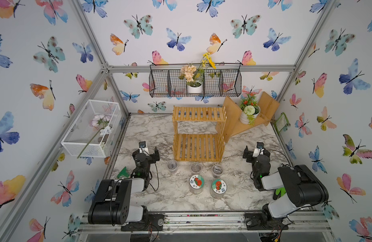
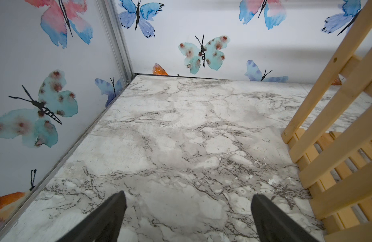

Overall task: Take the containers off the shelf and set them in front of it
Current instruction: Reset both arms

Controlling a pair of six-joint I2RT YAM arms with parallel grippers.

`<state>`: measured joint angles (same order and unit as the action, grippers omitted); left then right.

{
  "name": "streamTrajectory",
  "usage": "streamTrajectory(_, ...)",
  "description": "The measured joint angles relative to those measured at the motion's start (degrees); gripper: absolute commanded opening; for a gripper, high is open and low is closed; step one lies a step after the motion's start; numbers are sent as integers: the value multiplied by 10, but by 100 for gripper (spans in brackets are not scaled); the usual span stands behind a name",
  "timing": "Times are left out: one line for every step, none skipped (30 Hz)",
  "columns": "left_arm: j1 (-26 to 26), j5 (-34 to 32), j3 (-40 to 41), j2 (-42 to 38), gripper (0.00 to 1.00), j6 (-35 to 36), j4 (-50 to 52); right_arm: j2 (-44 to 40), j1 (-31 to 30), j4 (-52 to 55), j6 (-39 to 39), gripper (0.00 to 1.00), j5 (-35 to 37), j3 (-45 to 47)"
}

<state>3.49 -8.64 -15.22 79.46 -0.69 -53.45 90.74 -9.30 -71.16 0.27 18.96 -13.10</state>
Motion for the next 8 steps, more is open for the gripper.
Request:
streamTrajectory(0, 0, 0, 0, 99, 0, 0, 0, 0, 0, 1, 98, 0, 0)
streamTrajectory(0, 0, 0, 0, 99, 0, 0, 0, 0, 0, 1, 98, 0, 0)
streamTrajectory(0, 0, 0, 0, 99, 0, 0, 0, 0, 0, 1, 98, -1, 0)
streamTrajectory(0, 0, 0, 0, 99, 0, 0, 0, 0, 0, 1, 98, -1, 0)
streamTrajectory(0, 0, 0, 0, 99, 0, 0, 0, 0, 0, 1, 98, -2, 0)
streamTrajectory(-1, 0, 0, 0, 99, 0, 2, 0, 0, 0, 1, 98, -2, 0)
streamTrajectory(-2, 1, 0, 0, 99, 0, 2, 0, 0, 0, 1, 98, -2, 0)
streamTrajectory(-4, 1, 0, 0, 99, 0, 3, 0, 0, 0, 1, 98, -2, 0)
